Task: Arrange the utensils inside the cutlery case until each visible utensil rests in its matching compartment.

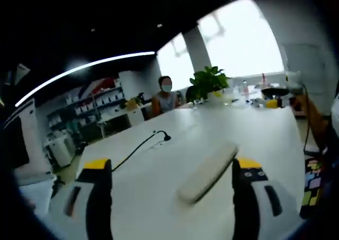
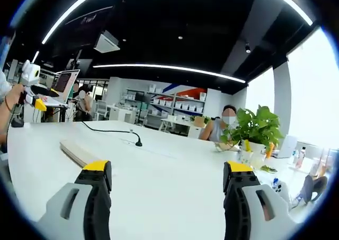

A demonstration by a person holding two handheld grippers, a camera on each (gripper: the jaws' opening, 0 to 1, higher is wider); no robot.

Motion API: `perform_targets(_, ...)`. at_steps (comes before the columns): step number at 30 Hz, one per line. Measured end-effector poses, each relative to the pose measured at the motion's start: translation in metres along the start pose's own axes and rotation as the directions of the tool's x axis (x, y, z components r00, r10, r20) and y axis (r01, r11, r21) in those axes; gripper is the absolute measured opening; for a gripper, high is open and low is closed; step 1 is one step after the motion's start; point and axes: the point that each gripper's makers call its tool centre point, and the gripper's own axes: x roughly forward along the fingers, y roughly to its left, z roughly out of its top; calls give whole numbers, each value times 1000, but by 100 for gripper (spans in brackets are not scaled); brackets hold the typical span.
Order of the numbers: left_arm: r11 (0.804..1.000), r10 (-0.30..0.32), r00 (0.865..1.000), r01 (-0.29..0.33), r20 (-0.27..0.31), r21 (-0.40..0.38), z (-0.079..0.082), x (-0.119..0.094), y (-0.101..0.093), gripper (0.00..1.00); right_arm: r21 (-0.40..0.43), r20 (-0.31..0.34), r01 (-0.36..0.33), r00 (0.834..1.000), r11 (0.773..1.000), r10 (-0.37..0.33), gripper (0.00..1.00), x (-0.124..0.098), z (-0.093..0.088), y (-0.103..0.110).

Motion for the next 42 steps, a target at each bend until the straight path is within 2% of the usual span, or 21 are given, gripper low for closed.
perform_targets(4, 994, 109, 994, -110, 26, 11, -4, -21, 15, 100, 8, -10, 6, 1000, 1000, -6, 90, -2, -3, -2)
perform_targets(6, 991, 130, 991, -132, 43, 33, -4, -29, 16, 100, 5, -16, 12, 1000, 1000, -12, 90, -3, -4, -3)
perform_targets(8, 989, 145, 988, -144, 52, -7, -4, -36, 17, 100, 5, -19, 13, 1000, 1000, -13, 89, -4, -5, -3)
perform_targets(16, 985, 156, 985, -150, 73, -81, -17, -54, 13, 100, 13, -24, 24, 999, 1000, -23, 88, -8, -8, -6)
perform_targets(19, 988, 143, 989, -140, 41, -71, -24, -55, 11, 100, 20, -28, 31, 999, 999, -30, 88, -9, -10, -8)
perform_targets(23, 988, 144, 988, -140, 56, -63, -21, -59, 10, 100, 17, -26, 40, 999, 999, -39, 88, -11, -8, -11)
perform_targets(28, 986, 160, 986, -158, 45, -50, -23, -60, 7, 100, 25, -20, 42, 999, 999, -41, 88, -14, -7, -13)
perform_targets(42, 986, 150, 988, -146, 43, -79, -26, -63, 7, 100, 29, -7, 67, 998, 997, -66, 87, -22, -2, -19)
